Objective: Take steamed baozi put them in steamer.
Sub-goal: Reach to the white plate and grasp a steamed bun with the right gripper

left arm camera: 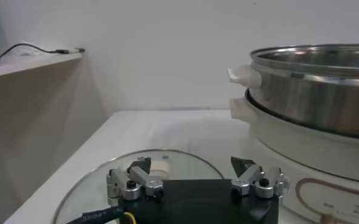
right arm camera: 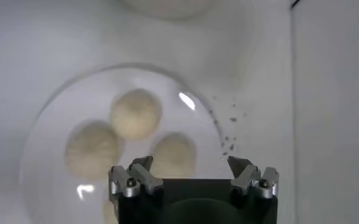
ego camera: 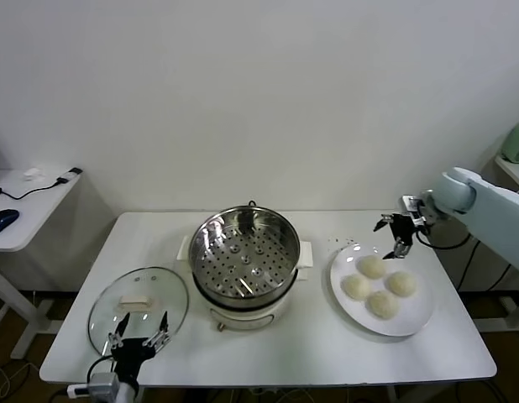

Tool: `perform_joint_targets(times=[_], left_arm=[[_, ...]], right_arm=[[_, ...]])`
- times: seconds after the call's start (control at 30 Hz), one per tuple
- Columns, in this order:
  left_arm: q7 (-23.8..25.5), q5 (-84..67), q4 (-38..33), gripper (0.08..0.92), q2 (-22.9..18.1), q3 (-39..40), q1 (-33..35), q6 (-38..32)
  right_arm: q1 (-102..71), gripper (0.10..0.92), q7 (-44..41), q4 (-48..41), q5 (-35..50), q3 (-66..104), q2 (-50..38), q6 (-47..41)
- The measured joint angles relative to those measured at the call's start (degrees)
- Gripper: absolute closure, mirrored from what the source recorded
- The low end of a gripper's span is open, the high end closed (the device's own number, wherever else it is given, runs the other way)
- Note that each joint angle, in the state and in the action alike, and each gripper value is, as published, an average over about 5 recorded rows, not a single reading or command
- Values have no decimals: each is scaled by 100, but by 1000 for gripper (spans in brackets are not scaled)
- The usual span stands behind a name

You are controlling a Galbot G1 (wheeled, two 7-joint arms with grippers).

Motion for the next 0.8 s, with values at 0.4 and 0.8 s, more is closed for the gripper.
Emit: perform_joint_targets(times=[0.4, 0.8], left_arm=[[7, 104, -10, 177, -49, 5, 81, -54], [11, 265, 9, 177, -133, 116, 180, -132]], right_arm=[[-344, 203, 171, -793, -3, -199, 740, -363], [-907, 219, 315, -1335, -218, 315, 1066, -538]])
